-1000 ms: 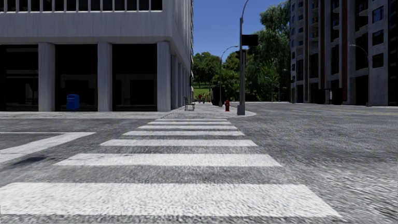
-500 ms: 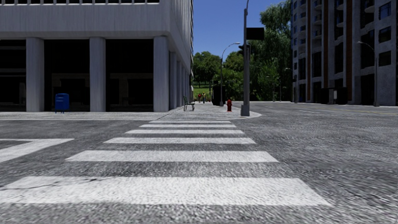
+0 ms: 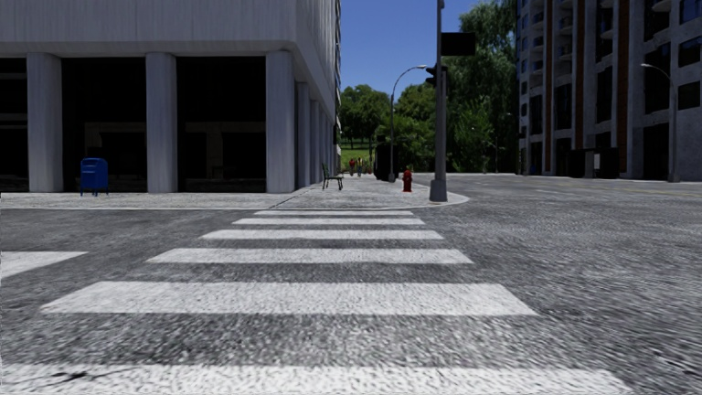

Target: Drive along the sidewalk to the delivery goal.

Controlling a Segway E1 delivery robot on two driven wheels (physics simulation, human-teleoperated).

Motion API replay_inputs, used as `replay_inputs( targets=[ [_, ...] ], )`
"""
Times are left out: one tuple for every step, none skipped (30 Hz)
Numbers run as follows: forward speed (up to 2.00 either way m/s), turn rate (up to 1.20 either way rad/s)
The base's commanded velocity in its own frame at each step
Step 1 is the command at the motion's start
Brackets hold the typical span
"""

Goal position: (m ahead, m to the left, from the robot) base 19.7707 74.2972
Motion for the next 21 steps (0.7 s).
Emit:
replay_inputs(
  targets=[
    [1.33, 0.0],
    [1.35, 0.0],
    [1.38, 0.0],
    [1.38, 0.0],
    [1.44, 0.0],
    [1.46, 0.0],
    [1.48, 0.0],
    [1.48, 0.0],
    [1.48, 0.0],
    [1.48, 0.0],
    [1.48, 0.0],
    [1.48, 0.0],
    [1.48, 0.0],
    [1.48, 0.0],
    [1.53, 0.0],
    [1.53, 0.0],
    [2.0, 0.0],
    [2.0, 0.0],
    [2.0, 0.0],
    [2.0, 0.0],
    [2.0, 0.0]
  ],
)
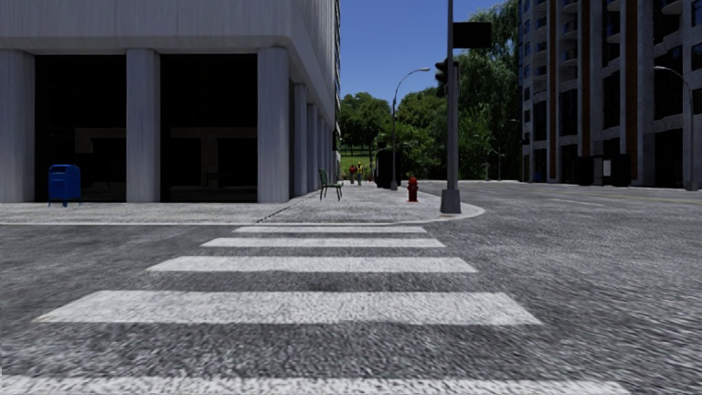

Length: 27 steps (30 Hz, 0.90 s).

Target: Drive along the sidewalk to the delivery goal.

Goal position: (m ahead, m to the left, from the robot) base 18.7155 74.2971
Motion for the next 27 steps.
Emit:
replay_inputs(
  targets=[
    [2.0, 0.0],
    [2.0, 0.0],
    [2.0, 0.0],
    [2.0, 0.0],
    [2.0, 0.0],
    [2.0, 0.0],
    [2.0, 0.0],
    [2.0, 0.0],
    [2.0, 0.0],
    [2.0, 0.0],
    [2.0, 0.0],
    [2.0, 0.0],
    [2.0, 0.0],
    [2.0, 0.0],
    [2.0, 0.0],
    [2.0, 0.0],
    [2.0, 0.0],
    [2.0, 0.0],
    [2.0, 0.0],
    [2.0, 0.0],
    [2.0, 0.0],
    [2.0, 0.0],
    [2.0, 0.0],
    [2.0, 0.0],
    [2.0, 0.0],
    [2.0, 0.0],
    [2.0, 0.0]
  ],
)
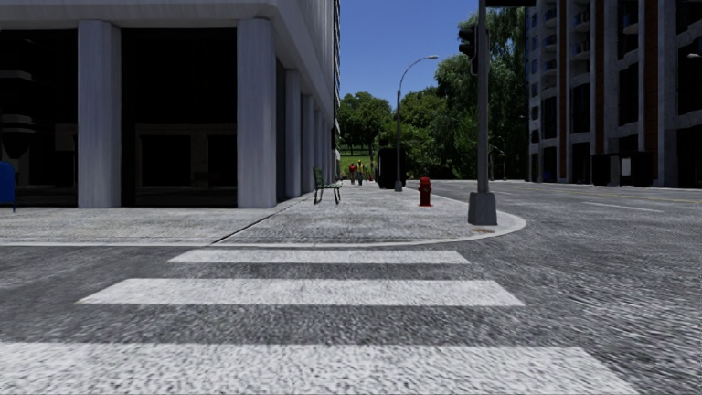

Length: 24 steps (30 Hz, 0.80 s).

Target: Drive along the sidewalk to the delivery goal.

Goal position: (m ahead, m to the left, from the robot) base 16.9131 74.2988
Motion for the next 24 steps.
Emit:
replay_inputs(
  targets=[
    [2.0, 0.0],
    [2.0, 0.0],
    [2.0, 0.0],
    [2.0, 0.0],
    [2.0, 0.0],
    [2.0, 0.0],
    [2.0, 0.0],
    [2.0, 0.0],
    [2.0, 0.0],
    [2.0, 0.0],
    [2.0, 0.0],
    [2.0, 0.0],
    [2.0, 0.0],
    [2.0, 0.0],
    [2.0, 0.0],
    [2.0, 0.0],
    [2.0, 0.0],
    [2.0, 0.0],
    [2.0, 0.0],
    [2.0, 0.0],
    [2.0, 0.0],
    [2.0, 0.0],
    [2.0, 0.08],
    [2.0, 0.08]
  ],
)
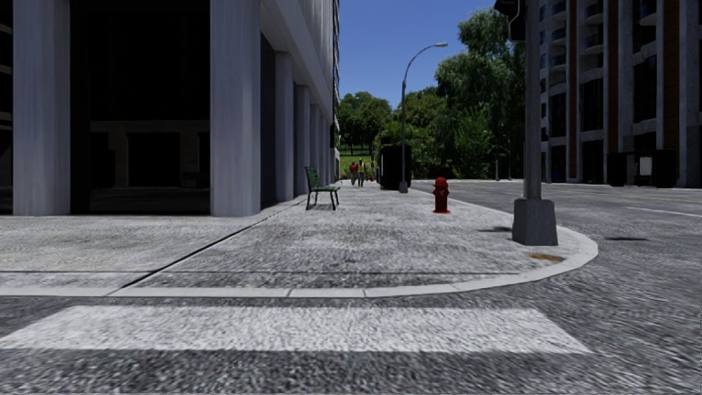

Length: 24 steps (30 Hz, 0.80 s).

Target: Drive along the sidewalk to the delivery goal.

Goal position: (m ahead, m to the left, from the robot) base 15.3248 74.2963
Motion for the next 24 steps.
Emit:
replay_inputs(
  targets=[
    [2.0, 0.13],
    [2.0, 0.15],
    [2.0, 0.17],
    [2.0, 0.18],
    [2.0, 0.18],
    [2.0, 0.19],
    [2.0, 0.2],
    [2.0, 0.2],
    [2.0, 0.2],
    [2.0, 0.2],
    [2.0, 0.2],
    [2.0, 0.2],
    [2.0, 0.2],
    [2.0, 0.2],
    [2.0, 0.2],
    [2.0, 0.2],
    [2.0, 0.21],
    [1.97, 0.22],
    [1.97, 0.22],
    [1.86, 0.22],
    [1.7, 0.22],
    [1.58, 0.22],
    [1.55, 0.22],
    [1.54, 0.22]
  ],
)
